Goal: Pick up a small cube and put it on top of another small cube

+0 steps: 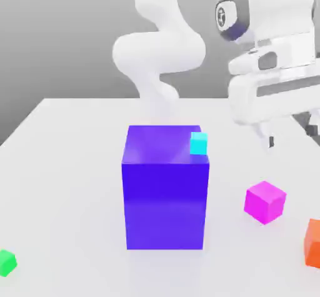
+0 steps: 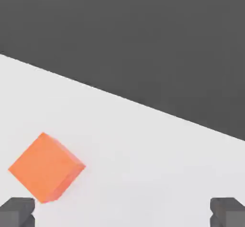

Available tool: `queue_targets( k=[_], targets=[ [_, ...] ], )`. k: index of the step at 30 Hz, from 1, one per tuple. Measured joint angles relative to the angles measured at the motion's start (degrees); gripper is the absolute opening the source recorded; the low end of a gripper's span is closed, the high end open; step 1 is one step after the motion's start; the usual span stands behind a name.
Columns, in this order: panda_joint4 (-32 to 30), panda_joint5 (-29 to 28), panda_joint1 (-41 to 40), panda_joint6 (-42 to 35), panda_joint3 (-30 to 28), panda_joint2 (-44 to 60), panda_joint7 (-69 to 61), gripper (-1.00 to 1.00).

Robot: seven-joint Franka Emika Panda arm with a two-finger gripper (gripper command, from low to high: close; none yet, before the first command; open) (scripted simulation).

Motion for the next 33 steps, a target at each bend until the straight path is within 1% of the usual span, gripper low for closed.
queue_targets(
  k=[3, 6, 9, 12, 13, 18, 19, 20, 21, 24, 26, 27, 28, 31, 32, 33],
  targets=[
    [-3.95, -1.65, 2.30, 3.74, 3.56, 5.54, 2.42, 0.00],
    [-7.15, -6.34, 4.29, 7.77, 5.89, 11.39, 6.75, 0.00],
    [-6.94, -14.40, 5.63, 12.79, 3.12, 17.88, 12.62, 0.00],
    [-5.94, -21.97, 10.56, 17.85, -3.65, 24.20, 18.19, 0.00],
    [-5.65, -23.45, 12.30, 19.24, -5.75, 25.86, 19.33, -1.00],
    [-5.65, -23.63, 12.22, 19.33, -5.73, 25.86, 19.52, -1.00],
    [-5.49, -24.49, 12.98, 19.99, -6.70, 26.70, 20.16, -1.00],
    [-5.61, -23.93, 12.46, 19.47, -6.02, 26.10, 19.70, -1.00],
    [-5.87, -22.33, 11.52, 18.38, -4.68, 24.75, 18.49, -1.00],
    [-6.87, -14.90, 9.54, 13.84, -0.84, 19.03, 13.07, -1.00],
    [-7.50, -10.11, 10.16, 10.40, -0.16, 14.79, 9.64, -1.00],
    [-7.62, -8.64, 10.87, 8.94, -0.40, 13.18, 8.90, -1.00],
    [-7.24, -8.82, 11.36, 8.40, -0.95, 12.90, 9.74, -1.00],
    [-4.90, -12.69, 10.97, 8.48, -4.06, 14.28, 12.47, -1.00],
    [-3.72, -13.26, 10.09, 8.15, -5.70, 15.02, 11.41, -1.00],
    [-2.44, -13.52, 6.80, 7.69, -7.55, 15.81, 9.77, -1.00]
  ],
)
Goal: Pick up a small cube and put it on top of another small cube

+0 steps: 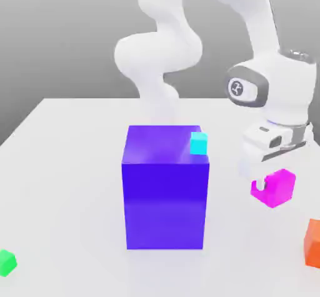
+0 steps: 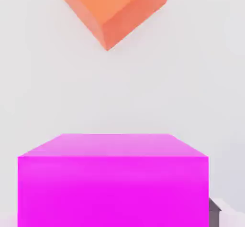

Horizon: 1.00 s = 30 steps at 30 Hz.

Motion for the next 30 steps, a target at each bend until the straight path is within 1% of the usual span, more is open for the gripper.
queue_targets(
  k=[2, 5, 23, 25, 27, 28, 30],
  targets=[
    [2.67, -0.32, -5.39, -1.09, -2.36, 1.61, -3.88, -1.00],
    [6.40, 0.23, -11.09, -3.02, -5.15, 3.81, -10.21, -1.00],
    [24.78, 11.56, -42.78, -15.07, -23.86, 12.13, -48.95, -1.00],
    [25.78, 13.03, -44.79, -13.61, -23.94, 14.43, -51.80, -1.00],
    [26.25, 14.96, -46.20, -10.44, -22.78, 18.11, -53.61, -1.00],
    [26.40, 15.91, -46.83, -8.84, -22.10, 19.96, -54.36, 1.00],
    [26.40, 15.91, -46.83, -8.84, -22.10, 19.96, -54.36, 1.00]
  ],
)
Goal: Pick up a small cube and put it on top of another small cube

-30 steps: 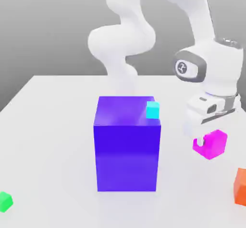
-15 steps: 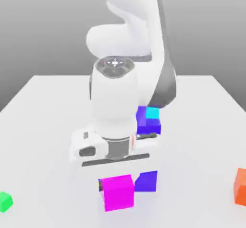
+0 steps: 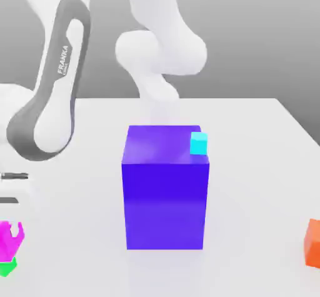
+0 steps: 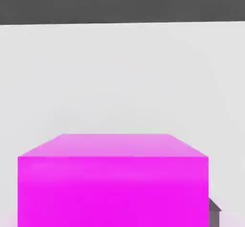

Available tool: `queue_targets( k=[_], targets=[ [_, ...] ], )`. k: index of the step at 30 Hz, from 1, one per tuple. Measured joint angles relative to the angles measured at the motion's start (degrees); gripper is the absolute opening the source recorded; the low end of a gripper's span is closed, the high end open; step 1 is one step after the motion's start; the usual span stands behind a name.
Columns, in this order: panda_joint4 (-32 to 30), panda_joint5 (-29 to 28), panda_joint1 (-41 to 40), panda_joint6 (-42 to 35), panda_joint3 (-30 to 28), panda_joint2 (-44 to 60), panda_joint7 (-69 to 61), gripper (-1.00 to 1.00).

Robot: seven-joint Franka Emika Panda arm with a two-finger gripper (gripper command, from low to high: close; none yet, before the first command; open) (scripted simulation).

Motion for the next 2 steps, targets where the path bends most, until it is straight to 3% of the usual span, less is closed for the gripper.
queue_targets(
  k=[2],
  targets=[
    [0.00, 0.00, 0.00, 0.00, 0.00, 0.00, 0.00, 1.00]
  ],
)
